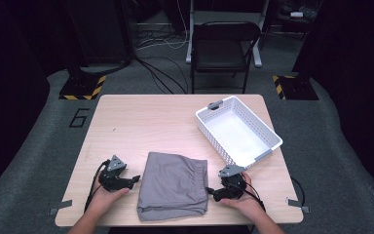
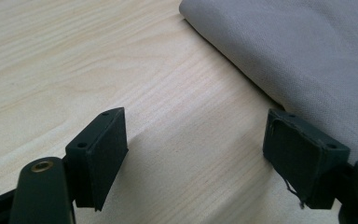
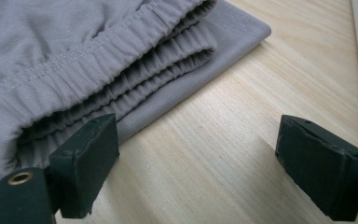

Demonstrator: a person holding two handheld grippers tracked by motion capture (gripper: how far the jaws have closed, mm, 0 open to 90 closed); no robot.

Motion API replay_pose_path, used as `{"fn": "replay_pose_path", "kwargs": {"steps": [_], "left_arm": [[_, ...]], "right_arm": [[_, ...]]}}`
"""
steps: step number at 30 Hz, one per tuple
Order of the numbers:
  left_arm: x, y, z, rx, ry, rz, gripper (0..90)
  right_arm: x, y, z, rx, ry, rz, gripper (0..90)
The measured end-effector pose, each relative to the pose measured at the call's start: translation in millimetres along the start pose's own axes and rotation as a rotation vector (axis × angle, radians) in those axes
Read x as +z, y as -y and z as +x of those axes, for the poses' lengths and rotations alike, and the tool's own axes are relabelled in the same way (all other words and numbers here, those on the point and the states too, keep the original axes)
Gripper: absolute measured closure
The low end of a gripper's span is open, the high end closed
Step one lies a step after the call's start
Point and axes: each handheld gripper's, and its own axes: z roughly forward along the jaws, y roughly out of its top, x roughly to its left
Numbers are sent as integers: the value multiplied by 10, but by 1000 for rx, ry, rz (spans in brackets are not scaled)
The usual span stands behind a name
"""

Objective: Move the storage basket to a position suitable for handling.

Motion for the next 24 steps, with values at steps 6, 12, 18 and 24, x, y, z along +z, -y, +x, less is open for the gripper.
{"fn": "replay_pose_path", "kwargs": {"steps": [6, 12, 18, 24], "left_arm": [[2, 4, -8, -13, -3, -7, 215], [-9, 4, 1, -14, 8, 0, 215], [-11, 8, 6, -13, 14, -1, 216], [-12, 7, 15, -12, 15, -1, 218]], "right_arm": [[-7, -1, -14, -4, 10, 11, 126], [-5, -1, -6, 14, 15, 10, 126], [-1, -3, -1, 23, 20, 7, 127], [-4, -2, -12, 15, 22, 5, 140]]}}
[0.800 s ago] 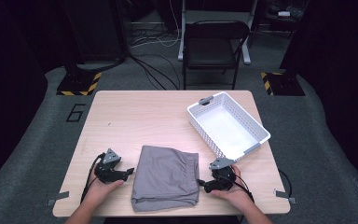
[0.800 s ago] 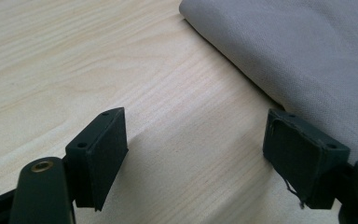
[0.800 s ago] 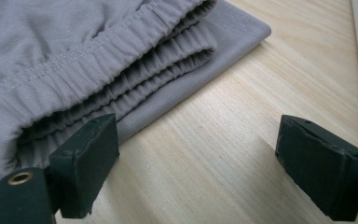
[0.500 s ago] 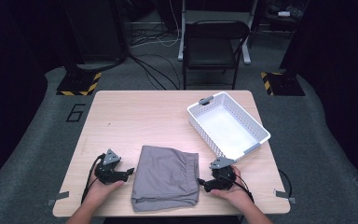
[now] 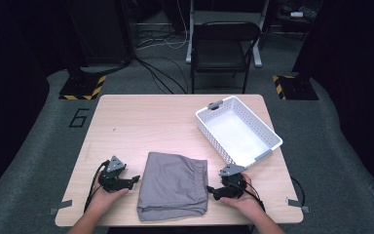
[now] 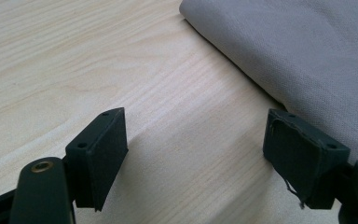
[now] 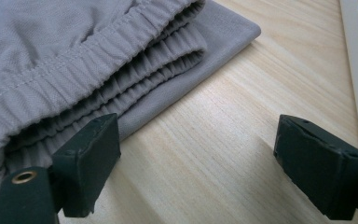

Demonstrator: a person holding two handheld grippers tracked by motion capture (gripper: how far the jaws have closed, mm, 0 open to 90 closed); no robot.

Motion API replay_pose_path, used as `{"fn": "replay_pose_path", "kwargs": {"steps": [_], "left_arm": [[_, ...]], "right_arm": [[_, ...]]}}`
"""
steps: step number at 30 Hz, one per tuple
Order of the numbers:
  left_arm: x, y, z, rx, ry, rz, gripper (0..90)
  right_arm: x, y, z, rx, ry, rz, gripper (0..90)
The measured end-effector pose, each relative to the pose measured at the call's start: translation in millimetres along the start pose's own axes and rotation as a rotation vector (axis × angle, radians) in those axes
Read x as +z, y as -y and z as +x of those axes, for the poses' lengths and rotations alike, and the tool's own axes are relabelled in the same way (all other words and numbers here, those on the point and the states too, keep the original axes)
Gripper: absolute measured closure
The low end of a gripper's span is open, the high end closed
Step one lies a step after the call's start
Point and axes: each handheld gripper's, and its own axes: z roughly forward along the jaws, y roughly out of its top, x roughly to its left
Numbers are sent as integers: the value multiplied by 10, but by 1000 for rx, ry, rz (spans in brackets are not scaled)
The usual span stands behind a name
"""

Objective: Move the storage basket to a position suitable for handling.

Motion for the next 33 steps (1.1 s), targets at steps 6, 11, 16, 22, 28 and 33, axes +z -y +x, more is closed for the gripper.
{"fn": "replay_pose_path", "kwargs": {"steps": [6, 11, 16, 22, 28, 33], "left_arm": [[0, 0, 2, 1, 2, 0, 218], [1, 3, 5, 6, -2, -3, 217], [1, 3, 6, 7, -1, -3, 218], [-3, 0, 12, 10, 5, 2, 218], [-2, 0, 13, 11, 6, 2, 218], [0, -1, 5, 8, 3, 1, 216]], "right_arm": [[-36, -29, 0, 6, 3, 22, 254], [-88, -74, 17, 4, -8, 42, 366], [-188, -141, 75, -25, 18, 0, 413], [-211, -161, 97, -6, 22, 35, 436], [-293, -212, 100, 32, 20, 44, 474], [-391, -291, 128, 28, 23, 28, 473]]}}
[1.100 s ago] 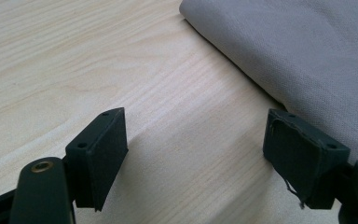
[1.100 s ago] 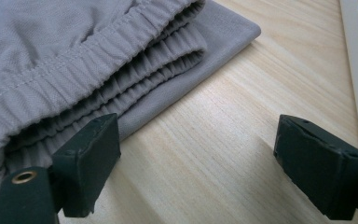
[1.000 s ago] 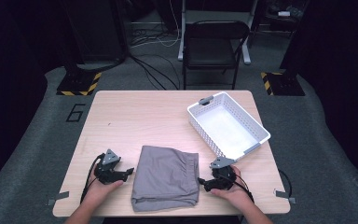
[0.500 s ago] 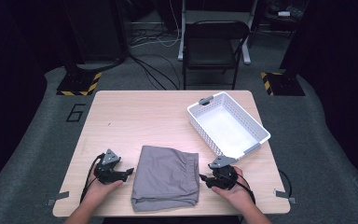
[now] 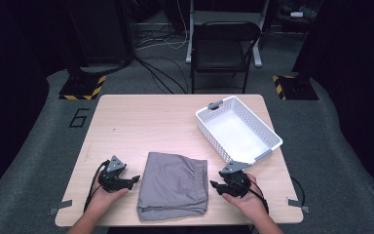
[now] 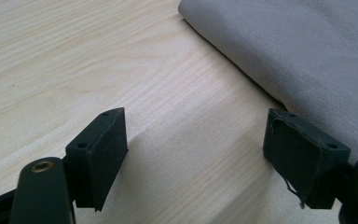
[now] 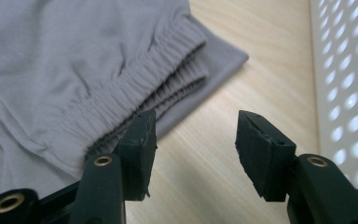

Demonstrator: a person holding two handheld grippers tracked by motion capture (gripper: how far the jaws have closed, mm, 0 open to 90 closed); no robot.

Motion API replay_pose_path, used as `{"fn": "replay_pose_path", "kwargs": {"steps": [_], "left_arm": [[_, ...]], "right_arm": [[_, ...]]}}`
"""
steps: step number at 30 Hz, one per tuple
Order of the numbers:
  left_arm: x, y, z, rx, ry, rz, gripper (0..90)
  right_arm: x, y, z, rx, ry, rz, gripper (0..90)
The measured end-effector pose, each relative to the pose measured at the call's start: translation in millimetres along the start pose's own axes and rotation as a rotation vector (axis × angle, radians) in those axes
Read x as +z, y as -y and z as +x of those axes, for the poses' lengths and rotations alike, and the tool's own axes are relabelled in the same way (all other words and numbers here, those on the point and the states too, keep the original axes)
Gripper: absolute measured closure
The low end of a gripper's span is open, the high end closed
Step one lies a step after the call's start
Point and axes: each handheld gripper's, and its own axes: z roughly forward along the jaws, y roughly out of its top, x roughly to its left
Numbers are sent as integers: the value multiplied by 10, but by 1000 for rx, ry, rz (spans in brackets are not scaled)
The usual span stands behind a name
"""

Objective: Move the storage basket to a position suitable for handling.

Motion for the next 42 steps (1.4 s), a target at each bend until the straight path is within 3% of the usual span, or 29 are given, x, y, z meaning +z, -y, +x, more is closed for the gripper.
{"fn": "replay_pose_path", "kwargs": {"steps": [3, 4, 7, 8, 9, 13, 19, 20, 24, 25, 32, 34, 42], "left_arm": [[0, 1, -1, -2, 0, 0, 216], [0, 0, -1, -2, 0, 0, 217], [1, 0, -3, -3, -2, 0, 216], [1, 0, -3, -3, -2, 0, 216], [1, -3, -4, -5, -2, 3, 216], [12, 0, -8, -7, -15, -10, 216], [11, -1, -7, -7, -16, -7, 216], [11, -2, -8, -7, -16, -7, 216], [9, -3, -12, -10, -17, -3, 216], [3, -6, -9, -7, -14, 4, 216], [3, -6, -11, -9, -15, 4, 216], [3, -5, -11, -8, -16, 4, 216], [1, -4, -10, -12, -11, 5, 216]], "right_arm": [[-62, -88, 11, -22, 6, -1, 474], [-136, -207, 10, -42, -1, -26, 484], [-195, -363, -25, -25, -25, -46, 502], [-195, -363, -25, -25, -25, -46, 502], [-194, -481, -85, -17, -41, -67, 513], [-162, -633, -169, 5, -60, -49, 522], [-103, -768, -281, -1, -48, -41, 531], [-93, -827, -338, 28, -52, -49, 537], [-64, -932, -408, 39, -48, -57, 538], [-52, -951, -425, 24, -45, -60, 537], [-62, -1032, -525, 42, -24, -71, 522], [-116, -1004, -555, 43, 11, -75, 515], [-182, -884, -577, 67, 63, -61, 493]]}}
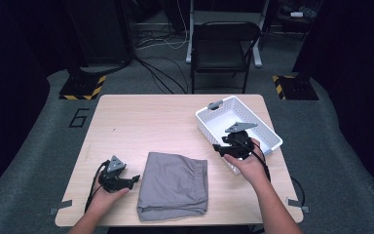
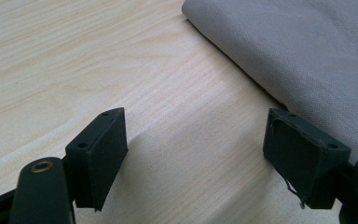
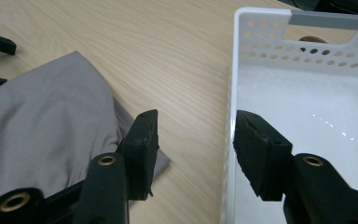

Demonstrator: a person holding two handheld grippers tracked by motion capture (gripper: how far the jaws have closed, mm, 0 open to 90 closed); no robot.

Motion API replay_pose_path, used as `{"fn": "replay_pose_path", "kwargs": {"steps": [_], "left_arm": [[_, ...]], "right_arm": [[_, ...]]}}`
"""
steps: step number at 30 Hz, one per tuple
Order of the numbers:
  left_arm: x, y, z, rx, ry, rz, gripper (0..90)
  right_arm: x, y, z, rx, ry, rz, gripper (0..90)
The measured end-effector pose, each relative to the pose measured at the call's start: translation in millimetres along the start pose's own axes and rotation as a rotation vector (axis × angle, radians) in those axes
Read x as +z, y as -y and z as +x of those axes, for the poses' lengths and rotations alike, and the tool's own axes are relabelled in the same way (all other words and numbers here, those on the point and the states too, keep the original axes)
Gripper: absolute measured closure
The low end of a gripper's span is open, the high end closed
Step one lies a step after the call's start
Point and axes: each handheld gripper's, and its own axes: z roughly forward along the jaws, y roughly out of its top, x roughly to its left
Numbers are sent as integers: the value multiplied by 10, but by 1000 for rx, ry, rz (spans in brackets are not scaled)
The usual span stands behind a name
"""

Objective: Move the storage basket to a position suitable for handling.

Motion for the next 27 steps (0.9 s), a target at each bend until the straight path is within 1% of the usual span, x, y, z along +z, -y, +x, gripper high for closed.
{"fn": "replay_pose_path", "kwargs": {"steps": [3, 4, 6, 7, 8, 9, 10, 12, 14, 16, 17, 18, 19, 21, 22, 23, 24, 25, 26, 27], "left_arm": [[1, 1, 0, 1, -2, -3, 216], [1, 1, 1, 1, -2, -3, 216], [2, 1, 1, -1, -2, -4, 216], [2, 0, 1, 0, -2, -4, 216], [3, 1, 3, -1, -2, -6, 217], [3, 1, 3, -1, -2, -6, 217], [5, 1, 2, -1, -6, -8, 218], [8, 1, 2, -1, -8, -11, 218], [16, 0, 2, -7, -7, -16, 218], [13, -2, 3, -6, -5, -11, 218], [12, -5, 6, -5, 0, -7, 218], [12, -5, 6, -5, 0, -7, 217], [12, -6, 7, -5, 0, -7, 217], [12, -6, 7, -5, 0, -7, 218], [12, -6, 6, -5, 0, -7, 217], [12, -6, 6, -6, 0, -7, 217], [12, -6, 7, -5, 0, -7, 217], [12, -6, 6, -5, 0, -7, 218], [12, -6, 7, -5, 0, -7, 217], [12, -6, 7, -5, 0, -7, 217]], "right_arm": [[-28, 14, -20, -4, 11, -5, 481], [-60, 28, -48, 22, 18, -14, 465], [-68, 31, -68, 22, 21, -16, 456], [-79, 37, -87, 33, 27, -14, 451], [-89, 59, -136, 51, 40, -17, 439], [-89, 59, -136, 51, 40, -17, 439], [-96, 85, -176, 75, 58, -12, 430], [-94, 100, -194, 83, 63, -10, 430], [-58, 135, -192, 89, 62, 1, 446], [-39, 146, -185, 82, 64, 4, 455], [4, 163, -174, 61, 72, 13, 482], [4, 163, -174, 61, 72, 13, 482], [42, 184, -165, 70, 72, 28, 492], [59, 193, -168, 73, 74, 27, 501], [76, 212, -172, 73, 78, 43, 511], [97, 225, -182, 75, 79, 40, 519], [99, 239, -190, 80, 77, 51, 527], [117, 248, -205, 77, 80, 44, 531], [124, 259, -201, 99, 78, 56, 544], [144, 271, -224, 86, 69, 56, 557]]}}
